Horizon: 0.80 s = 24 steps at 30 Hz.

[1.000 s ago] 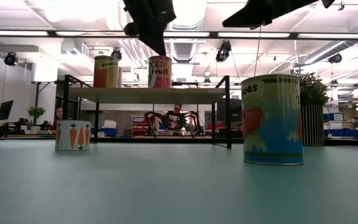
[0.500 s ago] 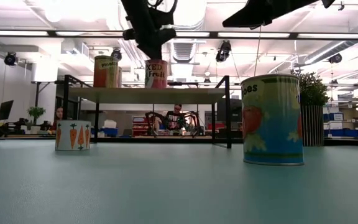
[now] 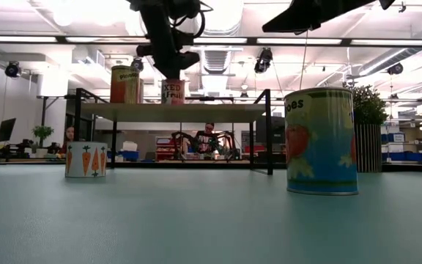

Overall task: Pick and place cans onto a shelf
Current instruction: Put the canned mixed fruits on the shelf

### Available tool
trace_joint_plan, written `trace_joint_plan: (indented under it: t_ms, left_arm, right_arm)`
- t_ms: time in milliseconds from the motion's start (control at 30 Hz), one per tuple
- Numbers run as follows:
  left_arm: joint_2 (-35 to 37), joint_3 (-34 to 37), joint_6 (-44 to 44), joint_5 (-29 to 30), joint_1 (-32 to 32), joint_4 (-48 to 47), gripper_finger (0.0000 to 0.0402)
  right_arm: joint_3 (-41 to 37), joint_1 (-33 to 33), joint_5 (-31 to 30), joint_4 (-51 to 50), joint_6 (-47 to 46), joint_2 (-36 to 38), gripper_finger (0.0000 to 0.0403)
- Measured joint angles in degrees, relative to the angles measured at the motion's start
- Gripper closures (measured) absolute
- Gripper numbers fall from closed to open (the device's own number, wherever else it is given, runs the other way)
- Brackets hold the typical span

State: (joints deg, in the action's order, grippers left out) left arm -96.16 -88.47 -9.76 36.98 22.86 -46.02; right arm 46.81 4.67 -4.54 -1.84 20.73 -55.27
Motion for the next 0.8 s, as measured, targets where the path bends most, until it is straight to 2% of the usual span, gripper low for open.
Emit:
trace_joint_plan:
  t_ms: [567, 800]
  left_arm:
    - [-0.02, 0.11, 1.69, -0.20, 1.43, 5.87, 0.0402]
    - [2.17, 0.09, 2.21, -0.60, 1.17, 0.71, 0.0402]
  right_arm:
    - [0.00, 0.02, -0.02, -0.03, -0.07, 0.00, 0.0390]
    - [0.00, 0.02, -0.02, -0.56, 0.06, 0.00, 0.0390]
